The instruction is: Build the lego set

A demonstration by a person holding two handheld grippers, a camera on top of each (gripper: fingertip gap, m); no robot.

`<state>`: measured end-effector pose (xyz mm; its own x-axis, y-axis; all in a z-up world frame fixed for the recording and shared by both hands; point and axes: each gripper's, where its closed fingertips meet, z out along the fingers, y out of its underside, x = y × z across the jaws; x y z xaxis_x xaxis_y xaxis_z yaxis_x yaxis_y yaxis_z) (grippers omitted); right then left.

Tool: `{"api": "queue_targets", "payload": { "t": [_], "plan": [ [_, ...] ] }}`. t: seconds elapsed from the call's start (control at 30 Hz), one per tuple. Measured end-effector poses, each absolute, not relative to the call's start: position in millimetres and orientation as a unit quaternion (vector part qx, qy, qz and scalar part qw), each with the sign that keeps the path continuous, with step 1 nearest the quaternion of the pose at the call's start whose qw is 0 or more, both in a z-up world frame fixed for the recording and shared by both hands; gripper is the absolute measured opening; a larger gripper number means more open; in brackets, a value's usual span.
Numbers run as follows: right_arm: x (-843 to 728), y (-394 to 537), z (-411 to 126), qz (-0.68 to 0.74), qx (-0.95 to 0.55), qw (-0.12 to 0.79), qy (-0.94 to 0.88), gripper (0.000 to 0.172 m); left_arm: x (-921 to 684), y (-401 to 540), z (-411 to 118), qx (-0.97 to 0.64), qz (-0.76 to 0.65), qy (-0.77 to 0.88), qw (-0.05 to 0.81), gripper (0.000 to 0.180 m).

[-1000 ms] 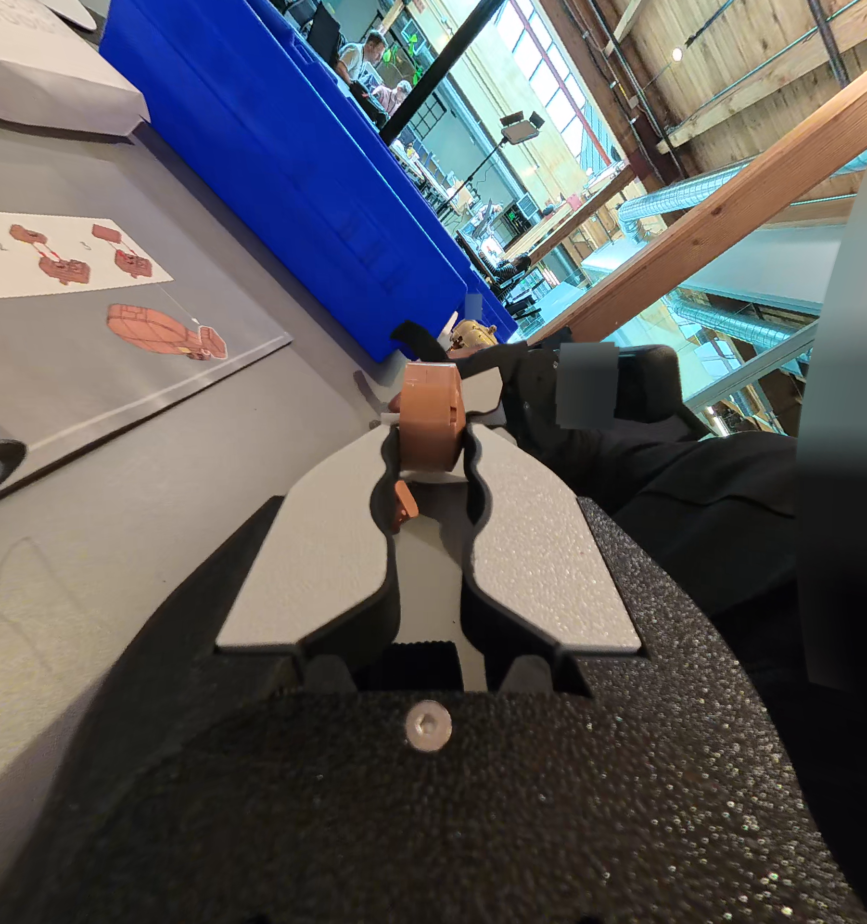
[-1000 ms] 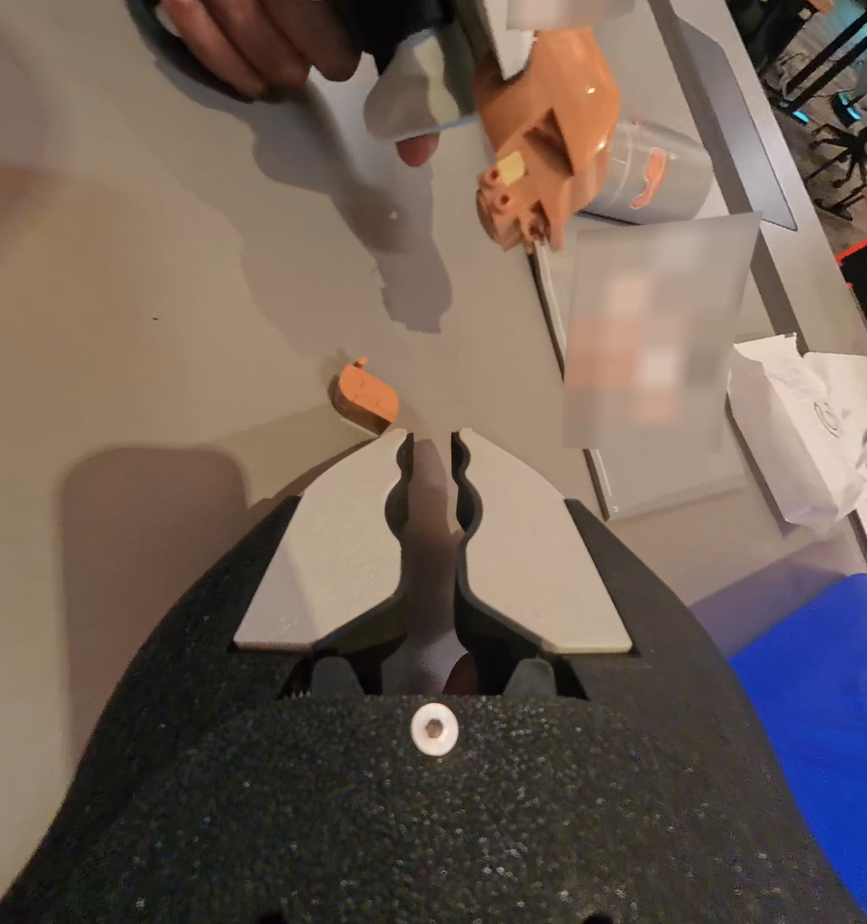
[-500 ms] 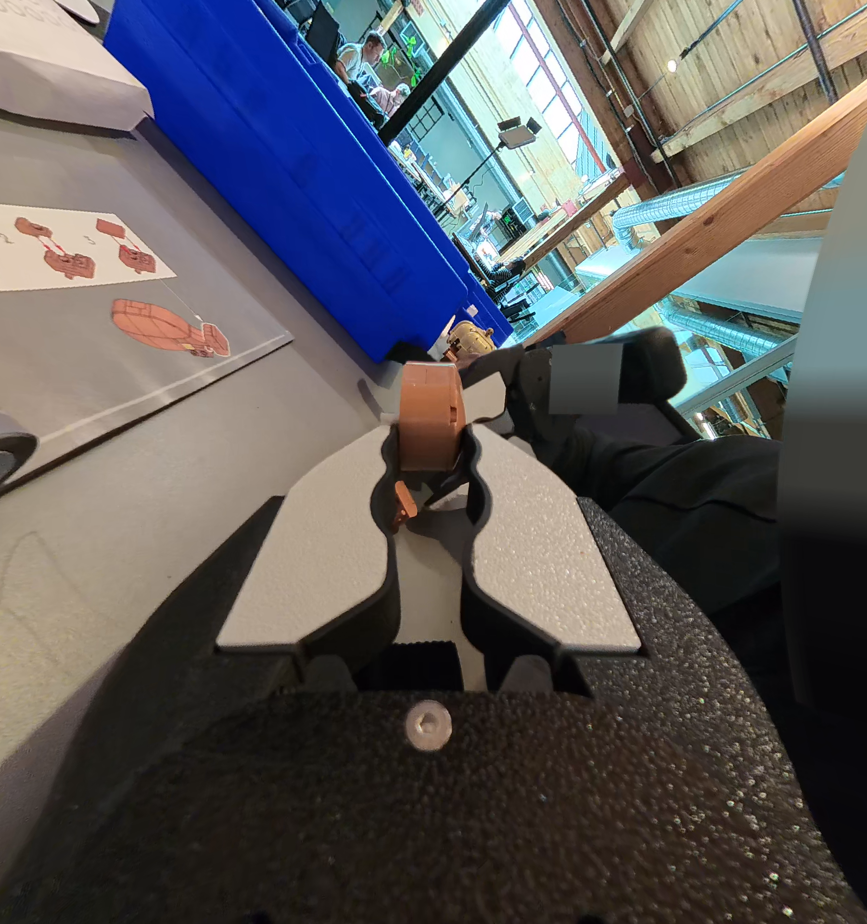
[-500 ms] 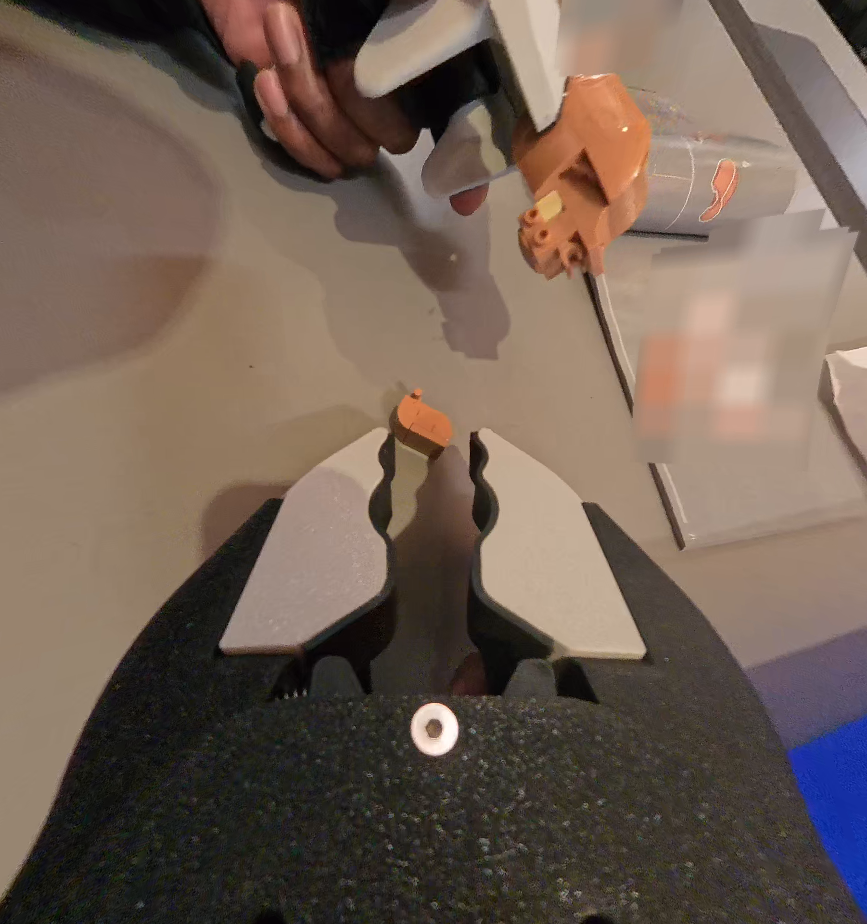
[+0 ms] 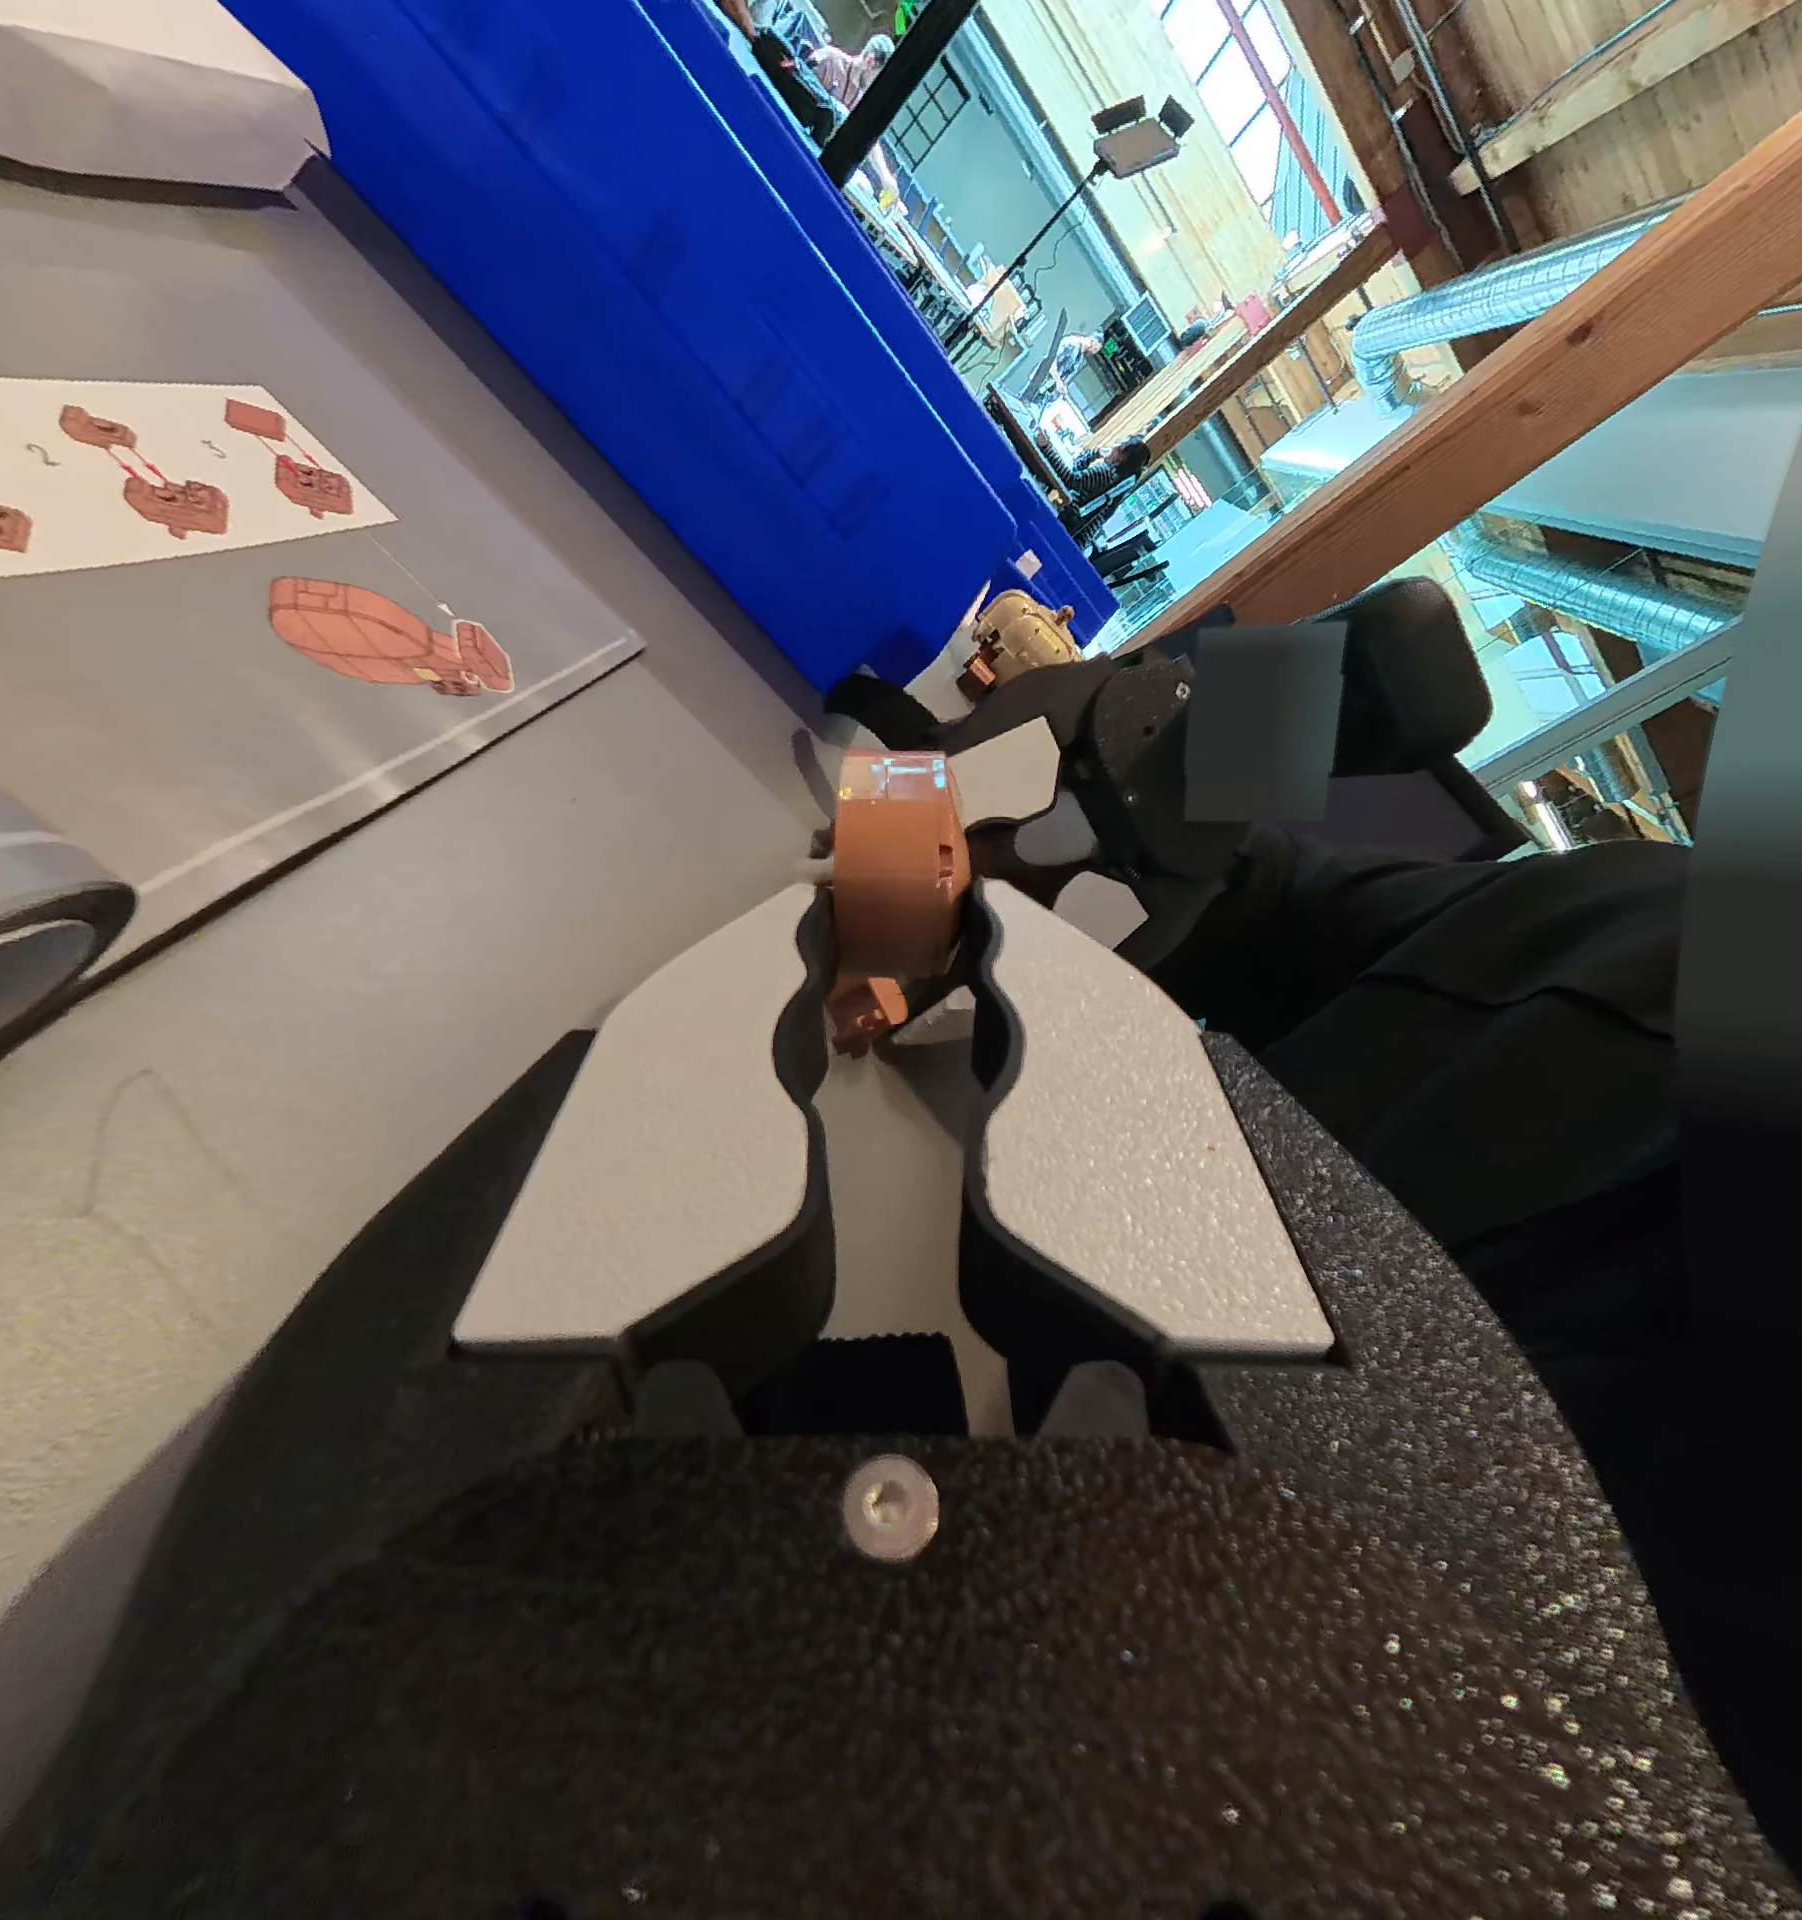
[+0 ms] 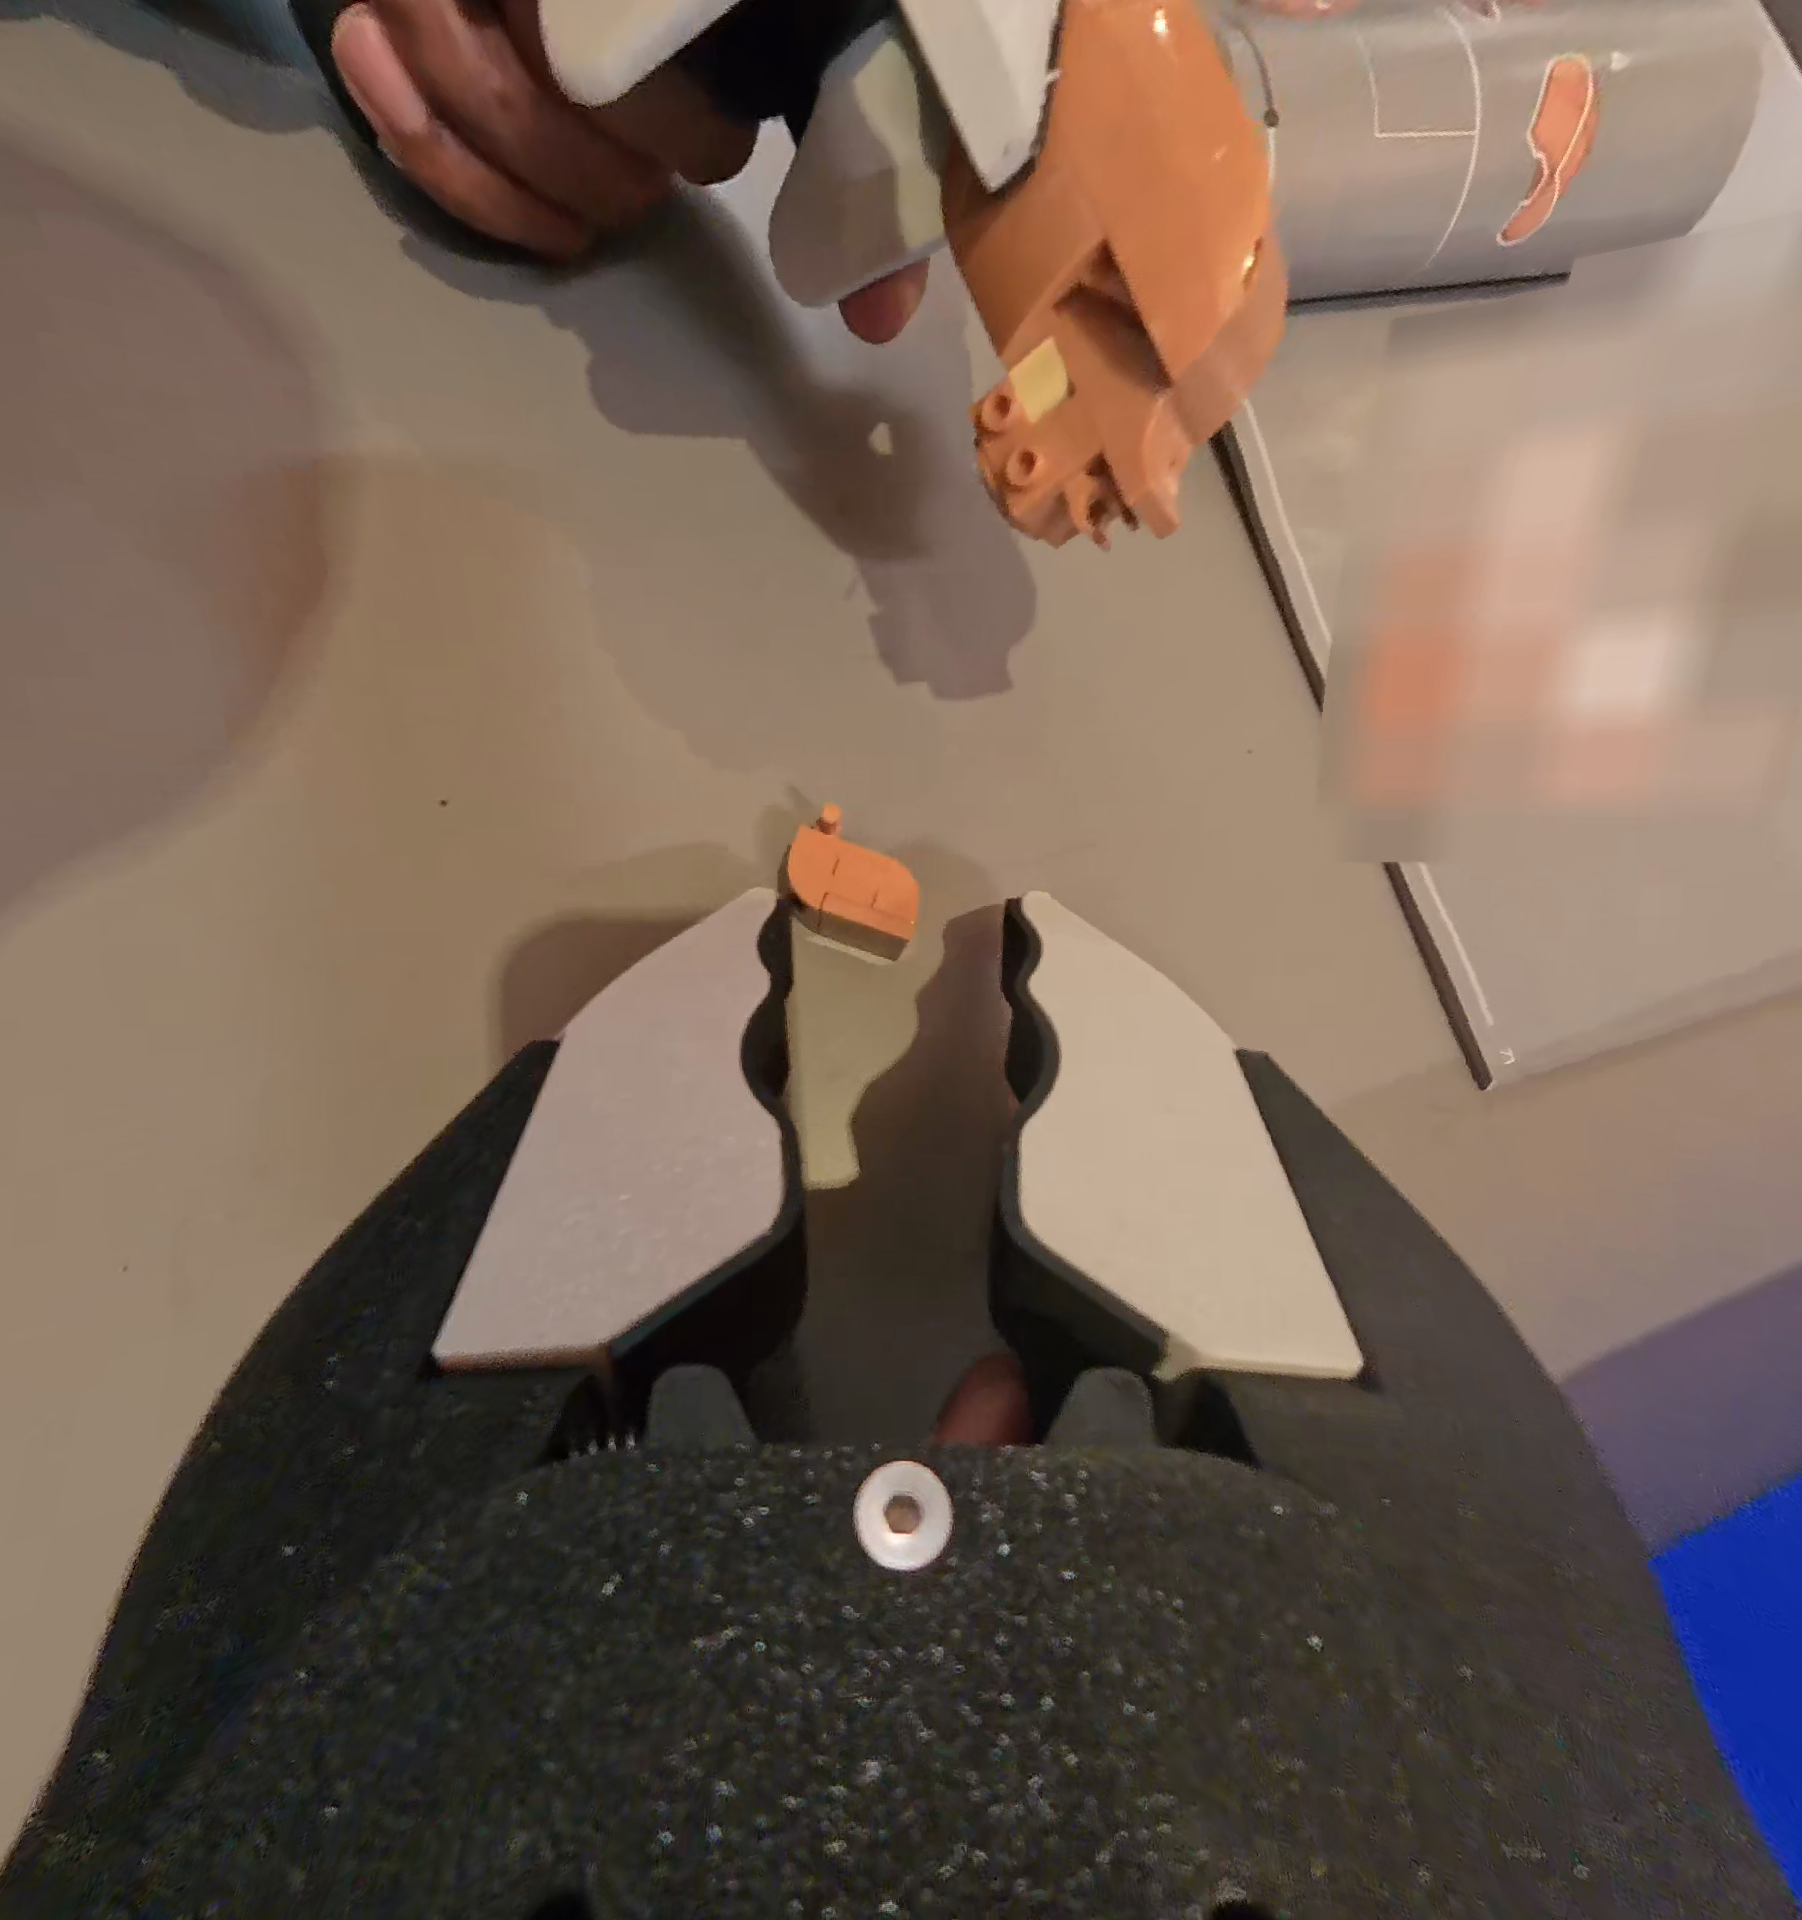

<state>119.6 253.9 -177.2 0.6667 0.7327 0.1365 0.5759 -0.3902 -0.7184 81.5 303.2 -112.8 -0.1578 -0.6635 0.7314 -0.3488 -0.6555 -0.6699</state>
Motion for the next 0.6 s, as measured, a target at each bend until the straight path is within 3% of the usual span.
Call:
{"api": "queue_targets", "payload": {
  "t": [0.07, 0.27, 0.43, 0.6],
  "plan": [
    [120.5, 255.8, -177.3, 0.097, -0.831, 0.386, -0.389, 0.023, 80.9, 302.7, -114.4, -0.640, -0.646, 0.400, 0.116, 0.023],
    [116.4, 256.3, -172.6, 0.096, -0.809, 0.406, -0.414, 0.022, 78.6, 295.9, -120.3, -0.644, -0.639, 0.412, 0.083, 0.023],
    [101.1, 250.6, -145.9, 0.098, -0.703, 0.508, -0.488, 0.022, 72.8, 279.2, -119.7, -0.627, -0.660, 0.413, 0.005, 0.023],
    [100.0, 246.8, -135.4, 0.076, -0.645, 0.552, -0.523, 0.022, 69.3, 272.8, -119.5, -0.620, -0.664, 0.417, -0.023, 0.023]
  ]
}}
